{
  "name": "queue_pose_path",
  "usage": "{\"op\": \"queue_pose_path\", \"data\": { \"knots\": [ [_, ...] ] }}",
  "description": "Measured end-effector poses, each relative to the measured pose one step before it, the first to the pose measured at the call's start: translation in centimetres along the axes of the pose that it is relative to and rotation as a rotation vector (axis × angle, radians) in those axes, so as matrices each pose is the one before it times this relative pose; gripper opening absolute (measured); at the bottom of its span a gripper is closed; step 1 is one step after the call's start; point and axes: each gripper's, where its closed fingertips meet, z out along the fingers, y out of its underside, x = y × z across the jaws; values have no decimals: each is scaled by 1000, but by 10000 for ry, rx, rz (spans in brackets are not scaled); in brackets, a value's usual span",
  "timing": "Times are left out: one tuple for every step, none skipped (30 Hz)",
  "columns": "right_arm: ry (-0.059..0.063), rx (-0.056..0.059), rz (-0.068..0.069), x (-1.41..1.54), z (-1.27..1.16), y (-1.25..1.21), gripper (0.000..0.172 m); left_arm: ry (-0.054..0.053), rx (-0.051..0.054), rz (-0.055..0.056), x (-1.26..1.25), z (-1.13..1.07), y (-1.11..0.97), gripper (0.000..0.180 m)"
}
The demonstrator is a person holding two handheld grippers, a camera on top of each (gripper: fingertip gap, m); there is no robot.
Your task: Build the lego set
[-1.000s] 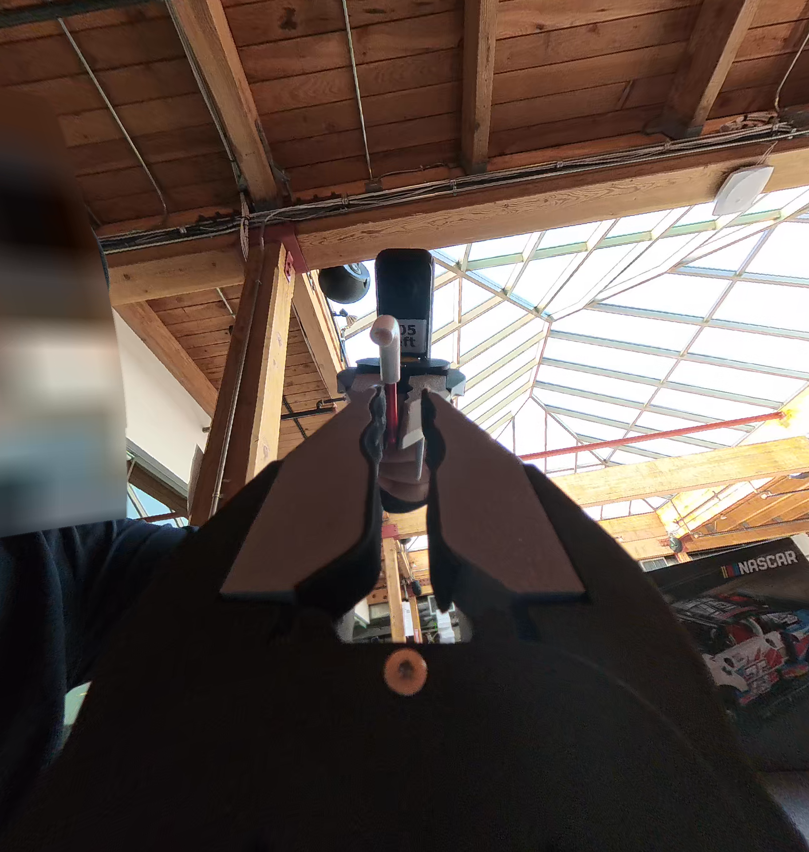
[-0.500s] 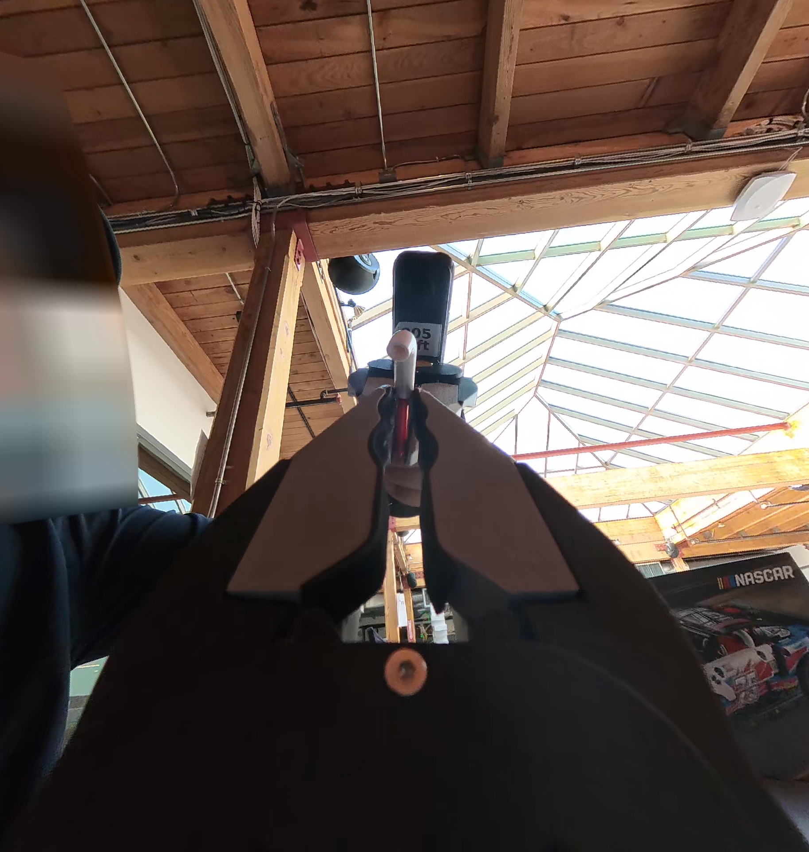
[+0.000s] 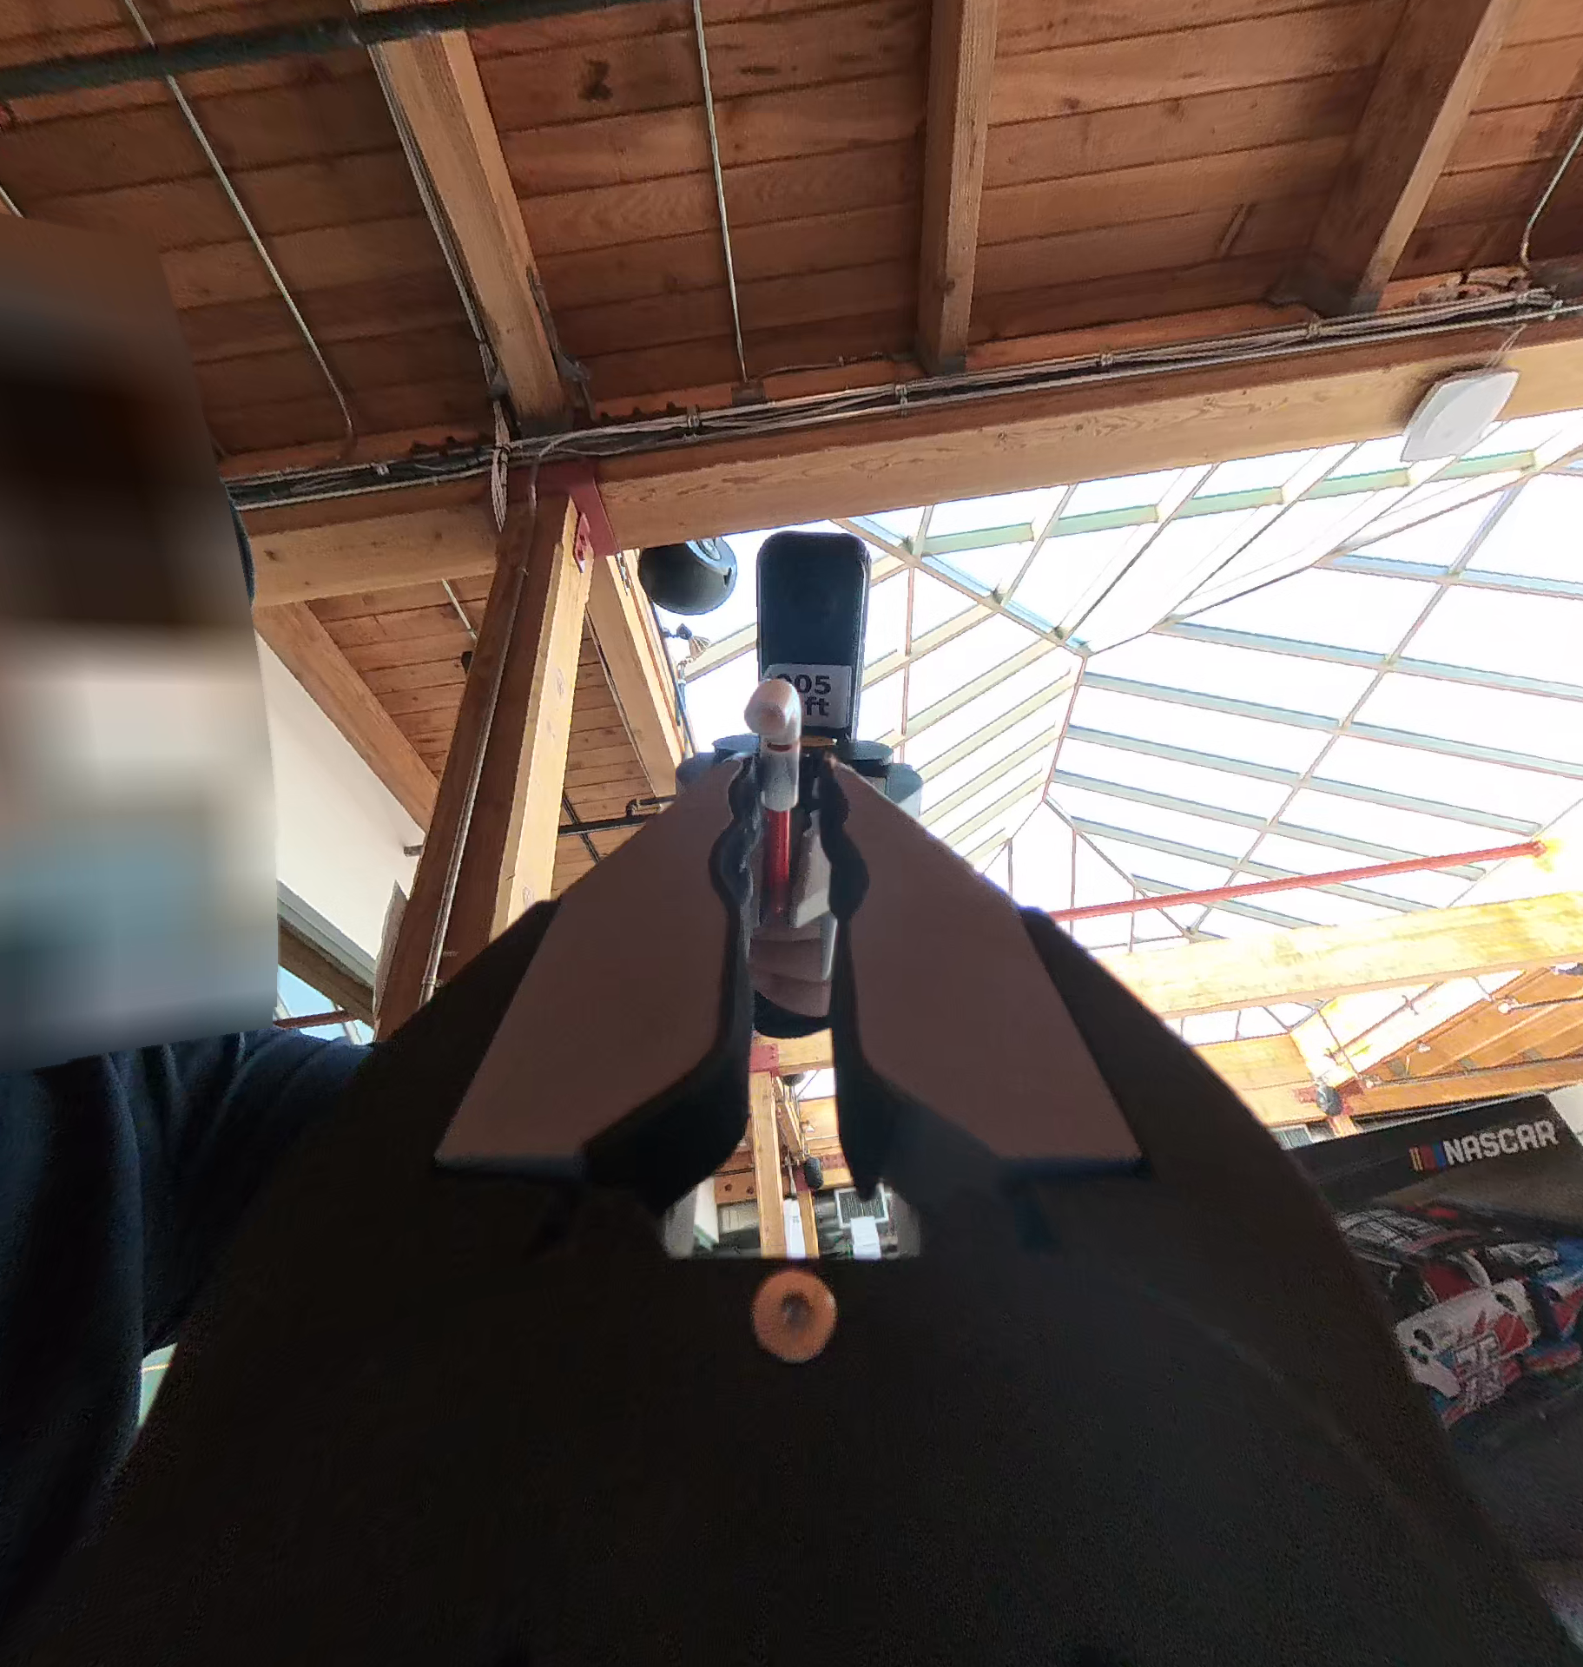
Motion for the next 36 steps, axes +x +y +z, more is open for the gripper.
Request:
{"op": "queue_pose_path", "data": {
  "knots": [
    [2, -30, -35, -58, -24, 95, 9, 11, 3, 8, 9, 2, -22, 2],
    [-50, -44, -50, -157, 17, 122, 8, -2, 6, -7, -4, -2, -37, 2],
    [-29, -141, -22, -92, 89, 274, 10, -6, 12, 10, 11, -14, -46, 2],
    [-1, -125, -16, -30, 48, 212, 11, 3, -6, 1, 16, -2, -26, 2],
    [-6, -26, -9, -20, -7, 45, 13, -6, 7, 6, 10, -2, -27, 2],
    [-15, -2, 12, -34, -36, -32, 14, -8, -4, 3, 6, 6, -18, 2],
    [10, -29, 13, 19, -50, 16, 14, 9, -1, 6, 43, 4, -11, 2],
    [29, -14, -12, 58, -35, 38, 12, 10, -4, 2, 45, 10, -19, 2],
    [27, -42, -46, 26, -10, 97, 9, 7, -7, 4, 45, 14, -4, 3],
    [4, -68, -48, -26, 35, 106, 8, -3, -4, 4, 45, 19, -7, 2],
    [-21, -51, -20, -51, 56, 69, 8, -17, -10, 15, 10, 17, -5, 3],
    [-39, -20, -22, -70, 54, 20, 6, -3, -2, -1, 10, 2, 2, 3],
    [-36, 3, -33, -42, -4, -43, 4, -13, 14, -7, -17, -3, -20, 2],
    [-22, -4, -22, -47, 3, -26, 3, -14, 3, -5, -37, 1, 8, 2],
    [-1, 11, 10, 0, -16, -51, 3, 13, 11, -20, -9, -2, 2, 3],
    [-3, 74, 27, 10, -72, -150, 3, 17, 30, -26, 7, 17, -12, 2],
    [0, 140, 35, 25, -120, -267, 3, 2, -4, -8, -15, 34, 34, 3],
    [0, 46, 32, 29, -97, -139, 3, -9, 76, -10, -11, 18, -111, 2],
    [-15, 24, 41, 13, -48, -52, 3, 12, 0, 2, 2, 17, -28, 2],
    [-9, 64, 55, 7, -21, -79, 3, 1, 13, 20, -1, 20, -82, 2],
    [-42, 94, 41, -55, -38, -99, 4, -1, 29, 12, -11, 20, -110, 2],
    [-21, 34, 38, -1, -43, -8, 6, -4, 19, 14, -3, 16, -96, 2],
    [21, -24, 36, 57, -65, 65, 7, -1, 0, 11, 7, 17, -70, 2],
    [-12, -14, 17, 2, -58, 55, 7, 0, 7, 9, 3, 16, -73, 2],
    [-5, -6, 9, -5, -29, 25, 8, 2, 4, 4, 3, 16, -40, 2],
    [7, -43, 3, 25, 13, 55, 8, 11, 8, 4, 17, 11, -35, 2],
    [-2, -29, -7, -1, 18, 27, 7, 1, -3, -3, 10, 25, -14, 2],
    [-3, 1, -38, -19, 19, -29, 6, 15, -23, 4, 38, 52, 49, 2],
    [7, 0, -59, -17, -5, -25, 4, 17, -23, -1, 55, 64, 54, 2],
    [-15, 7, -26, -41, 0, -45, 4, 7, 5, 1, 44, 67, 21, 2],
    [-31, 26, 25, -53, -14, -70, 3, 7, -27, 0, 28, 50, 71, 2],
    [-13, 2, 18, -28, -12, -13, 3, -9, 12, -1, -2, 28, 12, 2],
    [-9, -12, -19, -35, -10, 18, 1, -27, -2, -9, -74, -4, 28, 2],
    [49, -24, -18, 39, -4, 22, 1, 2, 13, -17, -55, -29, 12, 2],
    [48, -23, -7, 36, -4, 14, 0, 22, 34, -36, -45, -36, -16, 2],
    [23, -24, 11, 25, -3, 14, 0, 16, 14, -23, -34, -14, 23, 2]
  ]
}}
